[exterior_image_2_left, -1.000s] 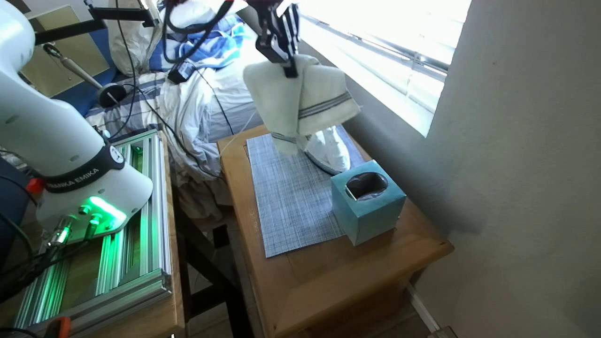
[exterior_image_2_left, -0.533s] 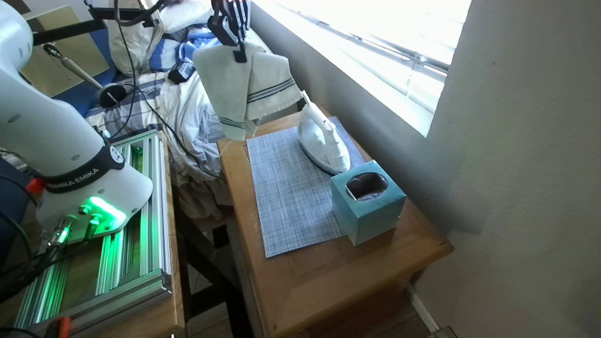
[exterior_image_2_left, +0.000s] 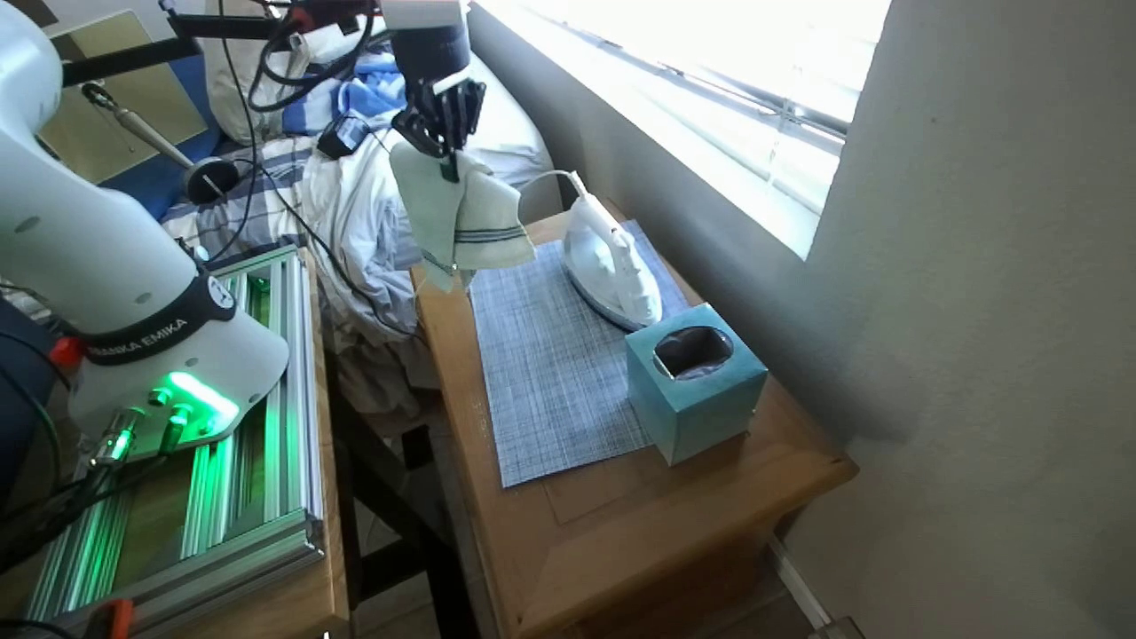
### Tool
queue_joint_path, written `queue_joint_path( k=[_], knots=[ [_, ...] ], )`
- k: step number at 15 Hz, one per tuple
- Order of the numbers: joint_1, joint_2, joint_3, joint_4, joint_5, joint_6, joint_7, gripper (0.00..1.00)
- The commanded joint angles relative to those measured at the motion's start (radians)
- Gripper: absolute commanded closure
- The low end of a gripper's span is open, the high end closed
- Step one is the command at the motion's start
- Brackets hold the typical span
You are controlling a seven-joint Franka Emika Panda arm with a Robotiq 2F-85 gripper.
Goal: Move the towel to the left
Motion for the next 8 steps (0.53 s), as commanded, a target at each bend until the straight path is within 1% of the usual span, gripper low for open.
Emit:
queue_joint_path(
  k=[1, 4, 5, 7, 8],
  knots=[
    [0.012, 0.189, -0.007, 0.025, 0.036, 0.117, 0.082, 0.98],
    [0.027, 0.32, -0.023, 0.059, 0.04, 0.166, 0.135, 0.98],
    [0.037, 0.362, -0.03, 0.072, 0.062, 0.192, 0.111, 0.98],
    [0.05, 0.424, -0.038, 0.103, 0.106, 0.206, 0.077, 0.98],
    [0.054, 0.446, -0.04, 0.117, 0.127, 0.203, 0.063, 0.65]
  ],
)
